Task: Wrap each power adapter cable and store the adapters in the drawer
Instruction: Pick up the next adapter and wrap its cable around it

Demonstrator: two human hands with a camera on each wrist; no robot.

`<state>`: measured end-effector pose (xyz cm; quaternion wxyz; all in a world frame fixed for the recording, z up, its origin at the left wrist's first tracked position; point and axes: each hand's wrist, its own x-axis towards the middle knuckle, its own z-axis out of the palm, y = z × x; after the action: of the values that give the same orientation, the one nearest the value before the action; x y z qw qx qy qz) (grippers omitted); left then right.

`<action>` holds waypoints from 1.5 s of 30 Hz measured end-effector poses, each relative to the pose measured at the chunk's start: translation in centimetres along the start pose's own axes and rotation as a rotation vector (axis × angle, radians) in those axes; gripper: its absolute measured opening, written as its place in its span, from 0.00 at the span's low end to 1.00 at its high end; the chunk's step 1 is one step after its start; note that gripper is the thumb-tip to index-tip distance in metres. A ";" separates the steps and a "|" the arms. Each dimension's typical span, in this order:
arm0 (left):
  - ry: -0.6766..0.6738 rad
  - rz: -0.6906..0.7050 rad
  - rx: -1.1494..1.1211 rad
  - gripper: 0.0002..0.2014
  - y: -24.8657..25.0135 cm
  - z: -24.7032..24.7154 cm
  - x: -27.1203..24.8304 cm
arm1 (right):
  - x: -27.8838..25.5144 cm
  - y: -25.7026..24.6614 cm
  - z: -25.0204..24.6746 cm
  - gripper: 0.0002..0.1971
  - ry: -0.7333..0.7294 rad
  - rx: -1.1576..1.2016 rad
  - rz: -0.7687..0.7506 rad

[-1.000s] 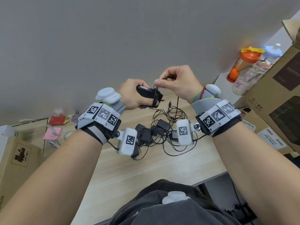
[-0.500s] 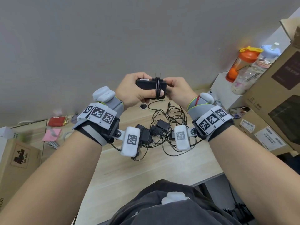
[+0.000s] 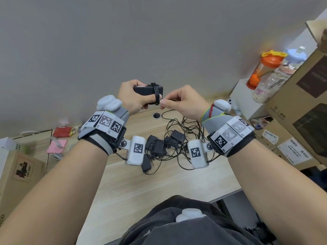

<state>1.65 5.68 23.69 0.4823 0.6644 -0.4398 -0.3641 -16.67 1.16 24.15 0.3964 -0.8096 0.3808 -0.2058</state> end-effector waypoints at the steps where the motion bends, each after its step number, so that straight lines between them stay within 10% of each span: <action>1: -0.016 -0.005 0.023 0.21 -0.1 0.0 -0.1 | 0.0 -0.1 -0.2 0.09 0.001 0.000 -0.008; 22: -0.352 0.070 0.054 0.21 2.3 1.4 -2.5 | 1.8 2.2 -2.0 0.11 0.205 0.216 -0.072; 45: 0.056 0.066 -0.190 0.21 1.1 0.2 -0.1 | 0.1 1.6 1.7 0.12 -0.053 0.020 0.047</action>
<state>1.16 5.57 24.75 0.5669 0.6107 -0.4112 -0.3696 -16.25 1.29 21.87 0.4191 -0.8017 0.3870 -0.1787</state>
